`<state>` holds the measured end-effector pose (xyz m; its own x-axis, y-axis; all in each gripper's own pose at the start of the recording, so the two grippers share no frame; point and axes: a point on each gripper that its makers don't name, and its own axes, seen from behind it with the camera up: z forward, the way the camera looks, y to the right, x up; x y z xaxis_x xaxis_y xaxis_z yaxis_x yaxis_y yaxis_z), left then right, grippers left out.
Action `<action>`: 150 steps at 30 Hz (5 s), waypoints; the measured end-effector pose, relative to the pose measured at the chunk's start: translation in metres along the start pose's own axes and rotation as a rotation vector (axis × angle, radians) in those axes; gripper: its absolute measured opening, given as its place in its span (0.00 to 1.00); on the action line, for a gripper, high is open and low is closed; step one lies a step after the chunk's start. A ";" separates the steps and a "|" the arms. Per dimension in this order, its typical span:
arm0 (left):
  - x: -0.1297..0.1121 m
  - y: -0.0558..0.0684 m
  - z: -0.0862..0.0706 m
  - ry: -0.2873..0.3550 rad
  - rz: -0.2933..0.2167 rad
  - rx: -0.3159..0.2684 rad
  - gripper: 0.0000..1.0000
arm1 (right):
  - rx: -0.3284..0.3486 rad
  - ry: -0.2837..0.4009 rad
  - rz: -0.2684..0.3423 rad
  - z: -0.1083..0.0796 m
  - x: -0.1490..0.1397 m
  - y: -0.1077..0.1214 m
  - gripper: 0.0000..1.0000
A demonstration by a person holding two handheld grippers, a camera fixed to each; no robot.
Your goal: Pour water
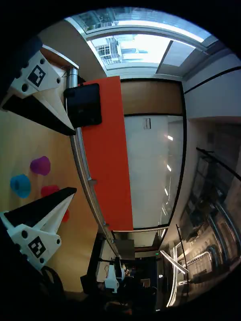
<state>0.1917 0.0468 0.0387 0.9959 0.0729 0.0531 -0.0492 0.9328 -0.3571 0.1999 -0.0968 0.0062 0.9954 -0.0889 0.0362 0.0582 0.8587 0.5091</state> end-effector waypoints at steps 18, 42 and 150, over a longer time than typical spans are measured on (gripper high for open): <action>-0.034 0.017 0.008 -0.063 0.008 -0.108 0.96 | 0.125 -0.087 0.008 0.006 -0.030 -0.017 1.00; -0.085 0.037 0.016 -0.180 0.033 -0.209 0.96 | 0.232 -0.258 -0.037 0.008 -0.092 -0.035 1.00; -0.269 0.080 0.067 -0.519 0.048 -0.385 0.87 | 0.353 -0.563 -0.078 0.071 -0.279 -0.066 1.00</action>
<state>-0.0857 0.1257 0.0587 0.8224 0.3627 0.4384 0.0339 0.7379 -0.6740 -0.0873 -0.1644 0.0236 0.7918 -0.4761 0.3826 0.0049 0.6312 0.7756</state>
